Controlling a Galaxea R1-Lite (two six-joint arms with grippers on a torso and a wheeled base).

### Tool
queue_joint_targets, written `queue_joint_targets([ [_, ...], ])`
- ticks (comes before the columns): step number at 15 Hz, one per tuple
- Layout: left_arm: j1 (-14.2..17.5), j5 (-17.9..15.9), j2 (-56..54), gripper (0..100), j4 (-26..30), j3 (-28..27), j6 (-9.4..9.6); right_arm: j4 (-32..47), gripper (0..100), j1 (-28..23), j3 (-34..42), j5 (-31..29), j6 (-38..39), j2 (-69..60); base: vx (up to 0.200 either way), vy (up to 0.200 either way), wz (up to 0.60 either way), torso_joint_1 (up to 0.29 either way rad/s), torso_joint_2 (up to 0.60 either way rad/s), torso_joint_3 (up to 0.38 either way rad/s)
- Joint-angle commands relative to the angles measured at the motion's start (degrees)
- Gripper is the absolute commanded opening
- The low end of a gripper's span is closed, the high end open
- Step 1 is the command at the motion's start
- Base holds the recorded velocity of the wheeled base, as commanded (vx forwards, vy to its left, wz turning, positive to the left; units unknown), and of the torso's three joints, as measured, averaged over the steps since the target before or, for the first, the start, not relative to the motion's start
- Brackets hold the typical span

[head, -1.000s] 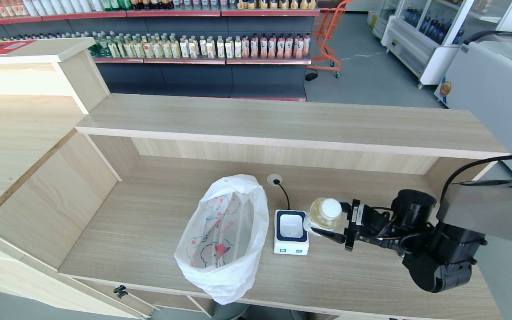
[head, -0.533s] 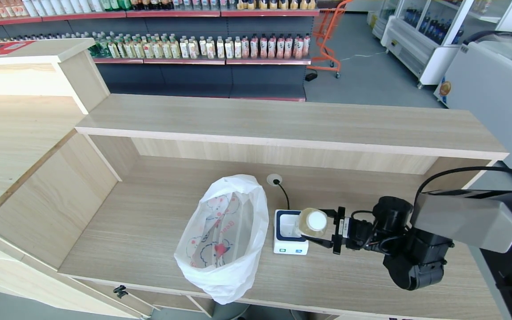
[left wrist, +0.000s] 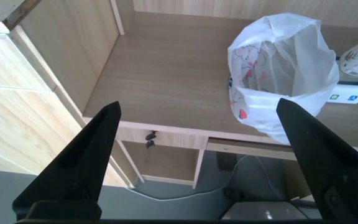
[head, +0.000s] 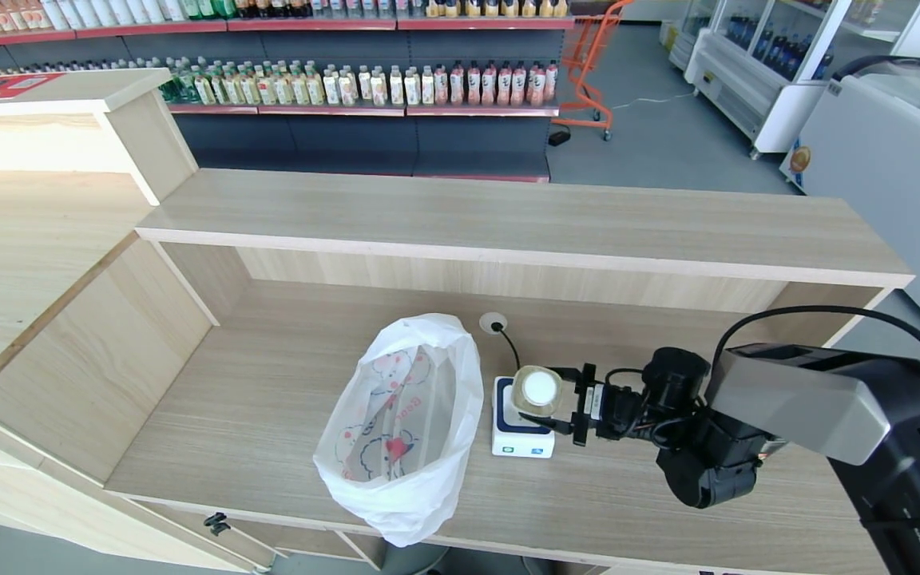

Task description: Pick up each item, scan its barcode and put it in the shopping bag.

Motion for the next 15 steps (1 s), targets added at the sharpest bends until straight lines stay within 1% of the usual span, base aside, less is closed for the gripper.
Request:
queue_joint_targets([
  [1, 0.0, 0.0, 0.0, 100, 0.0, 0.0, -0.01, 0.2, 0, 0.0, -1.6, 0.0, -0.1, 1.3, 0.000, 0.000, 0.00, 0.000, 0.00, 0.000],
  [11, 0.0, 0.0, 0.0, 100, 0.0, 0.0, -0.01, 0.2, 0, 0.0, -2.2, -0.1, -0.2, 0.3, 0.000, 0.000, 0.00, 0.000, 0.00, 0.000],
  [15, 0.0, 0.0, 0.0, 100, 0.0, 0.0, -0.01, 0.2, 0, 0.0, -4.4, -0.1, -0.3, 1.3, 0.000, 0.000, 0.00, 0.000, 0.00, 0.000],
])
